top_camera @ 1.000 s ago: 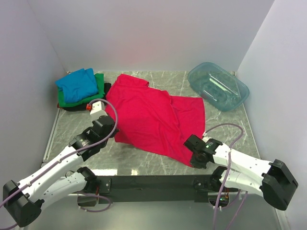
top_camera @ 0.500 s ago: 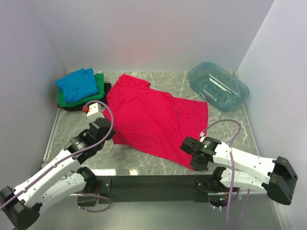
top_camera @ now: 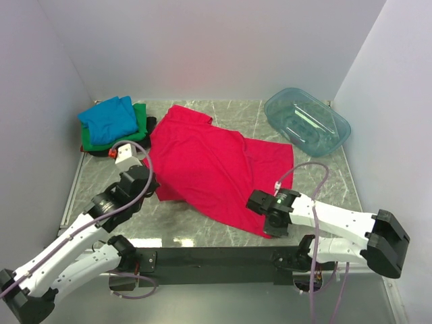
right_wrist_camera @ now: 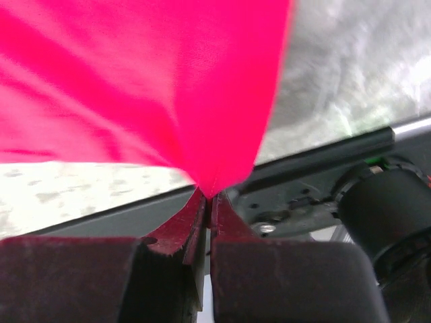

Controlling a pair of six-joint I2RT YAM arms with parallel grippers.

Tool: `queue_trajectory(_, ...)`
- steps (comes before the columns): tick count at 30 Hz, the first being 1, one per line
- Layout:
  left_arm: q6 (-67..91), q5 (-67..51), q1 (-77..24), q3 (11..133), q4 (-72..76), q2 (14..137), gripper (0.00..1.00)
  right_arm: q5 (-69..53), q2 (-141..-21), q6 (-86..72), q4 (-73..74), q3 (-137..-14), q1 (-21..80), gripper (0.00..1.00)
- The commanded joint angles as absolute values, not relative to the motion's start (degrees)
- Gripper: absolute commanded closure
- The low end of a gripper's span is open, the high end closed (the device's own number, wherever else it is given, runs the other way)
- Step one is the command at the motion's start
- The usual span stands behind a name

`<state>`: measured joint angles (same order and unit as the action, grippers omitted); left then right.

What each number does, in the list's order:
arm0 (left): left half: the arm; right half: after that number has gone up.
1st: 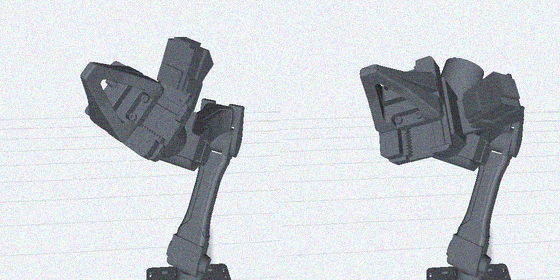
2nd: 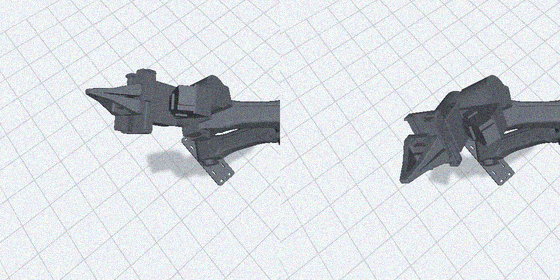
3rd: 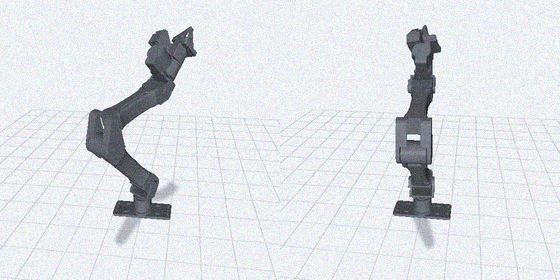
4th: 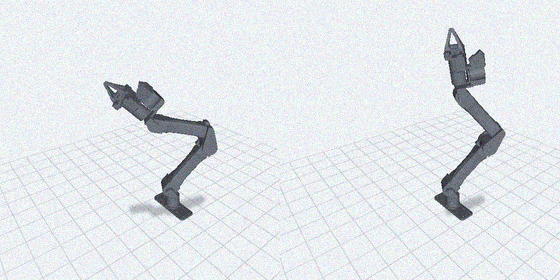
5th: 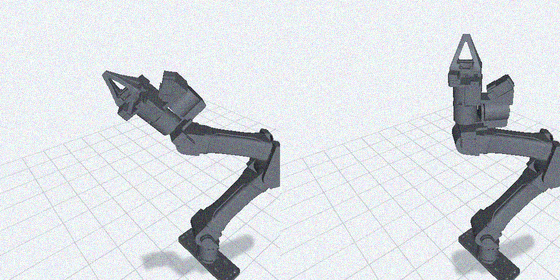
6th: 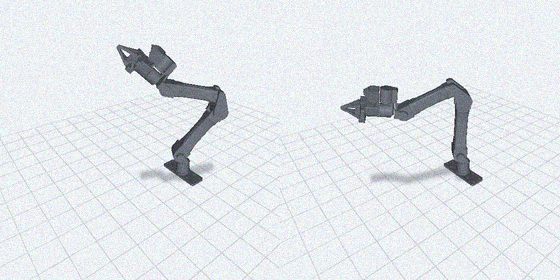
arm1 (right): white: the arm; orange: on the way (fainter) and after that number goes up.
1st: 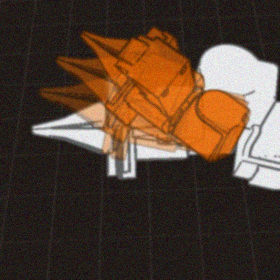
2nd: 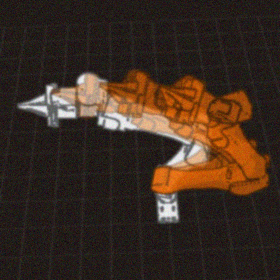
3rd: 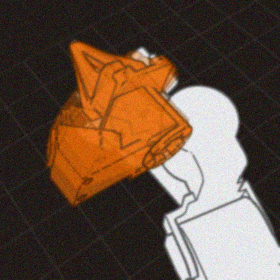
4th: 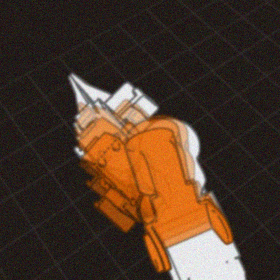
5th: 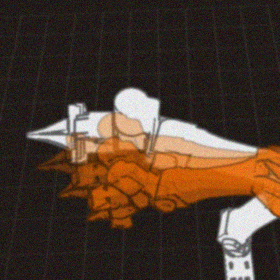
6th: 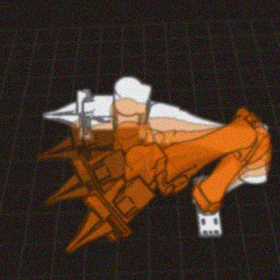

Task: Fold and stack the t-shirts
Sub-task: Fold the tshirt

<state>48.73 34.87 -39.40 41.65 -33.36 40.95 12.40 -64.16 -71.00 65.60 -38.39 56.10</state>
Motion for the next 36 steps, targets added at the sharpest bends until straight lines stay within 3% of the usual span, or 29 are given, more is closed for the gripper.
queue_trajectory(1, 46.42, 37.88, -39.11, 43.42, -27.96, 44.72, 0.99, 16.78, -68.62, -67.07, 61.71, -44.29, 55.55, 1.0)
queue_trajectory(9, 31.65, 37.09, -38.24, 46.23, -9.59, 53.94, 0.99, 18.63, -76.2, -53.55, 52.92, -49.75, 47.3, 1.0)
queue_trajectory(19, 17.24, 32.97, -34.19, 49.92, 6.4, 68.71, 0.99, 19.07, -71.63, -43.69, 49.14, -45.89, 34.91, 1.0)
queue_trajectory(36, 13.36, 29.53, -29.71, 59.06, 10.38, 85.33, 0.99, 13.97, -73.03, -31.91, 41.04, -45.09, 21.98, 1.0)
